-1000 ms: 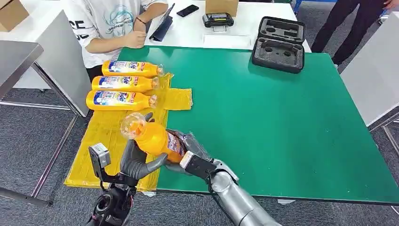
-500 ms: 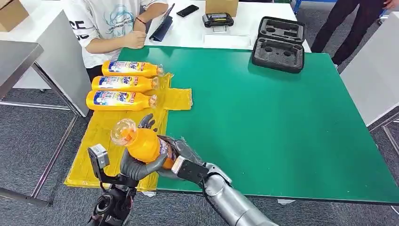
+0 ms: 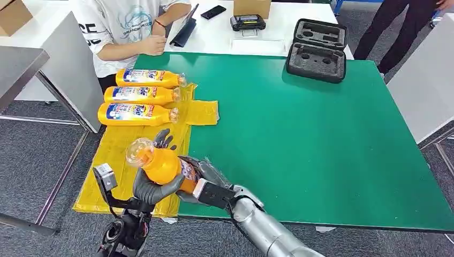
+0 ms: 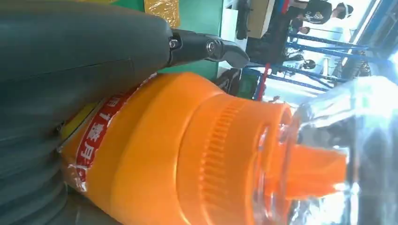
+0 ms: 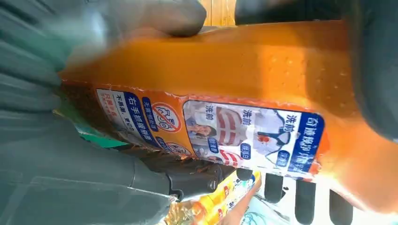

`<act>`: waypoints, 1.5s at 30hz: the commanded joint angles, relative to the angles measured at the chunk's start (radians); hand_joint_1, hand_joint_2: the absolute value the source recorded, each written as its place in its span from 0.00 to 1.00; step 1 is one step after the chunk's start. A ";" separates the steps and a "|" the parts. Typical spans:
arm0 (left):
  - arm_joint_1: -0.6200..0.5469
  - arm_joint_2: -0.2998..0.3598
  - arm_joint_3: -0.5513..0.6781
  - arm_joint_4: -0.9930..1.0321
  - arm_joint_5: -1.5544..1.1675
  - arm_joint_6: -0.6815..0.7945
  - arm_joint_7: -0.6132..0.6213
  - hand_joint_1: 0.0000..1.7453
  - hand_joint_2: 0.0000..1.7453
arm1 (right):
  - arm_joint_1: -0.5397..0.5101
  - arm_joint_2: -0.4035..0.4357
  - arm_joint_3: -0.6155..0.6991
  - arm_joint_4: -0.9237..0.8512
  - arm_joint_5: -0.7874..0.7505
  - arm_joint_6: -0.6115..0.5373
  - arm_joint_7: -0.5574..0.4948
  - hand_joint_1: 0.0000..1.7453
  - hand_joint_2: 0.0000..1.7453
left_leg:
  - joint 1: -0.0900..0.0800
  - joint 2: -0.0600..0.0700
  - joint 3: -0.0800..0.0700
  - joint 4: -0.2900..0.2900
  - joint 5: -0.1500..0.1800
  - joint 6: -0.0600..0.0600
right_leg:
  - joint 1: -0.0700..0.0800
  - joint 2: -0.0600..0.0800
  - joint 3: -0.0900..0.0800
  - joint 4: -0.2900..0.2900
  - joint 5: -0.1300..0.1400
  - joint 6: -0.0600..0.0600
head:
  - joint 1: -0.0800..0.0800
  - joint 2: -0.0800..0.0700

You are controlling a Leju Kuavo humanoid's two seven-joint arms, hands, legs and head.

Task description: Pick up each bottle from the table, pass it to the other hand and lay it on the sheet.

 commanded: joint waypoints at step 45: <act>-0.020 0.007 0.003 0.001 -0.086 -0.045 -0.082 1.00 1.00 | -0.102 0.035 0.047 0.199 0.036 -0.037 -0.002 0.00 1.00 | 0.001 0.000 0.004 0.000 -0.002 -0.001 | 0.001 0.000 0.005 0.000 -0.002 -0.001 | 0.000 0.000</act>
